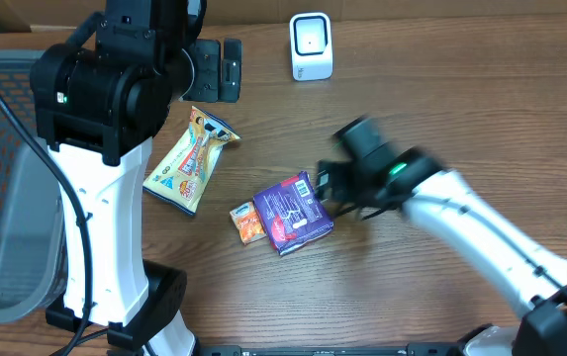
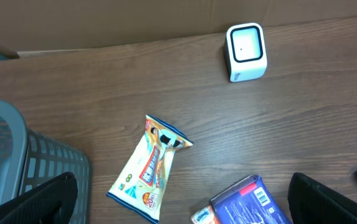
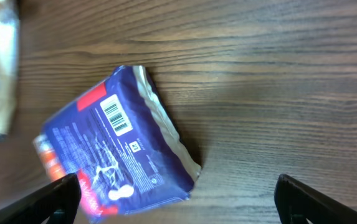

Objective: Scan the item barcode

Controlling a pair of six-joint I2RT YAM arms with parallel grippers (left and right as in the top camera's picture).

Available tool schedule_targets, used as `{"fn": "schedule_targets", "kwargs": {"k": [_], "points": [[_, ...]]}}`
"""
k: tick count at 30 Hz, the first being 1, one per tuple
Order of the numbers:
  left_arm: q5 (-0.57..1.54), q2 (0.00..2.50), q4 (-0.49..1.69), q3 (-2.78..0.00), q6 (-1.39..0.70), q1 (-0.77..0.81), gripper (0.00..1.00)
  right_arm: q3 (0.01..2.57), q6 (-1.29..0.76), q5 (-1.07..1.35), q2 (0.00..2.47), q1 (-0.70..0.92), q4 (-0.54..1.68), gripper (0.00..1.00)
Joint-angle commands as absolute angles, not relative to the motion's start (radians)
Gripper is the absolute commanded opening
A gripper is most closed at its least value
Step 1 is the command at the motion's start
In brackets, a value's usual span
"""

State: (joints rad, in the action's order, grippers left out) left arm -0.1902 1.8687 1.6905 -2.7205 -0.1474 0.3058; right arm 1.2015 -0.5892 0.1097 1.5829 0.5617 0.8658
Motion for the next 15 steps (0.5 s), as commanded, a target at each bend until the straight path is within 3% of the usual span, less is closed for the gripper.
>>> {"fn": "schedule_targets", "kwargs": {"k": [1, 3, 7, 15], "points": [[-0.183, 1.878, 1.689, -2.716, -0.135, 0.302, 1.0, 1.21, -0.425, 0.59, 1.575, 0.365, 0.936, 1.0], [-0.183, 1.878, 1.689, -2.716, -0.135, 0.302, 1.0, 1.182, -0.417, 0.601, 1.573, 0.274, 0.979, 1.0], [-0.183, 1.878, 1.689, -2.716, -0.135, 0.302, 1.0, 1.056, -0.368, 0.725, 1.572, 0.264, 0.874, 1.0], [-0.183, 1.878, 1.689, -2.716, -0.135, 0.302, 1.0, 0.651, -0.714, 0.786, 1.572, 0.304, 0.269, 1.0]]}}
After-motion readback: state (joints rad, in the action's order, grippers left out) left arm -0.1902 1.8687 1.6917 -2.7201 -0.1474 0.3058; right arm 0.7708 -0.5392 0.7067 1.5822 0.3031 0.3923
